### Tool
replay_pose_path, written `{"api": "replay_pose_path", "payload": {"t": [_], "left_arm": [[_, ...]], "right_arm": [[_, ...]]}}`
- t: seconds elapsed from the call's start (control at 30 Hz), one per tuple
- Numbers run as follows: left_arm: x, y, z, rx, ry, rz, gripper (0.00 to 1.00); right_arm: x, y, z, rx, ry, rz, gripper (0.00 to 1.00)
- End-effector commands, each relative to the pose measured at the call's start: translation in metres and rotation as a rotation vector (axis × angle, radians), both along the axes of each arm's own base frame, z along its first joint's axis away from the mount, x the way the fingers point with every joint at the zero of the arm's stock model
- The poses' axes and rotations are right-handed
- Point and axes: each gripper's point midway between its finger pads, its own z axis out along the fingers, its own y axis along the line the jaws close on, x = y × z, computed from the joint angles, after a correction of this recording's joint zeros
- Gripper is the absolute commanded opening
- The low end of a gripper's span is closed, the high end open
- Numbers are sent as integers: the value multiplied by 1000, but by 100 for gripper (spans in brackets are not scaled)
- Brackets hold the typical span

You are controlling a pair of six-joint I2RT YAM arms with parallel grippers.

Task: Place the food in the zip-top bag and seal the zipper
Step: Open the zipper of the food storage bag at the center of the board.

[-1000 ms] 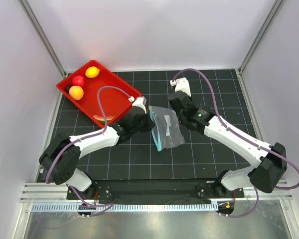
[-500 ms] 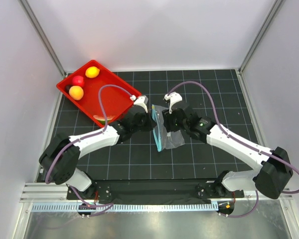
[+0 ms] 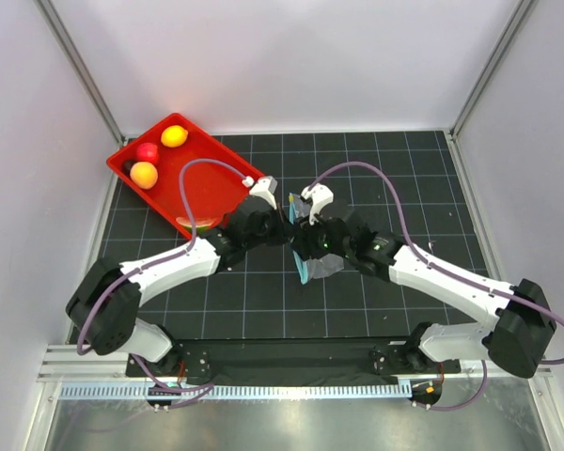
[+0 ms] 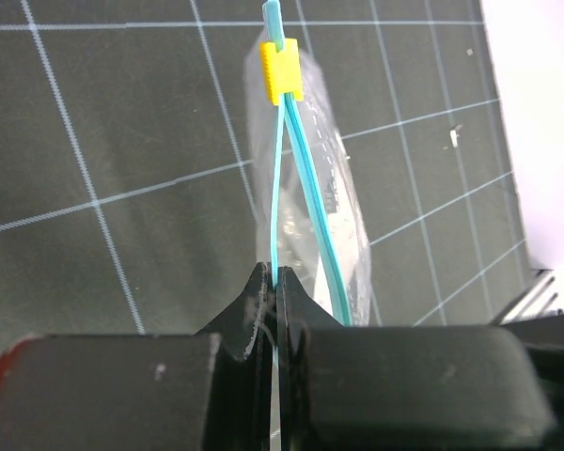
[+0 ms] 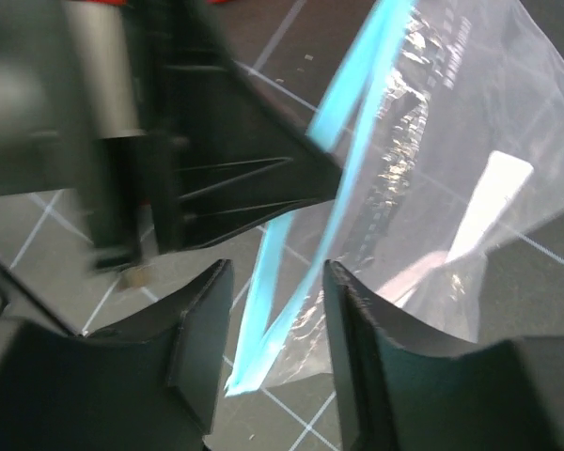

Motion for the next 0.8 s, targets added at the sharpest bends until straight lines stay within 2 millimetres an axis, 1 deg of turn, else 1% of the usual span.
{"api": "replay_pose_path", "payload": {"t": [0.0, 0.1, 0.23, 0.37, 0.43, 0.6, 0.67, 0.7, 0.73, 0.77], "left_arm": [[2, -7, 39, -96, -50, -7, 0], [0, -7, 42, -105, -52, -8, 0], [0, -6, 43, -109, -55, -6, 0], [-1, -6, 42, -106, -53, -8, 0], [-1, -6, 41, -105, -52, -8, 0], [0, -6, 40, -101, -51, -7, 0], [0, -6, 39, -101, -49, -6, 0], [0, -7, 36, -93, -46, -9, 0], [0, -6, 34, -86, -43, -11, 0], [1, -6, 33, -80, -42, -11, 0]], "right_arm": [[17, 2, 10, 7, -39, -77, 49], [21, -4, 1, -28, -33, -111, 46], [30, -16, -6, -79, -50, -185, 43], [37, -25, -6, -120, -68, -238, 38], [39, -29, -8, -143, -73, -253, 31], [42, -30, -4, -157, -91, -252, 29], [44, -30, -1, -162, -99, -251, 20], [43, -30, 1, -161, -102, -249, 13], [43, -30, 3, -165, -105, -243, 8], [44, -30, 11, -152, -121, -243, 3]]}}
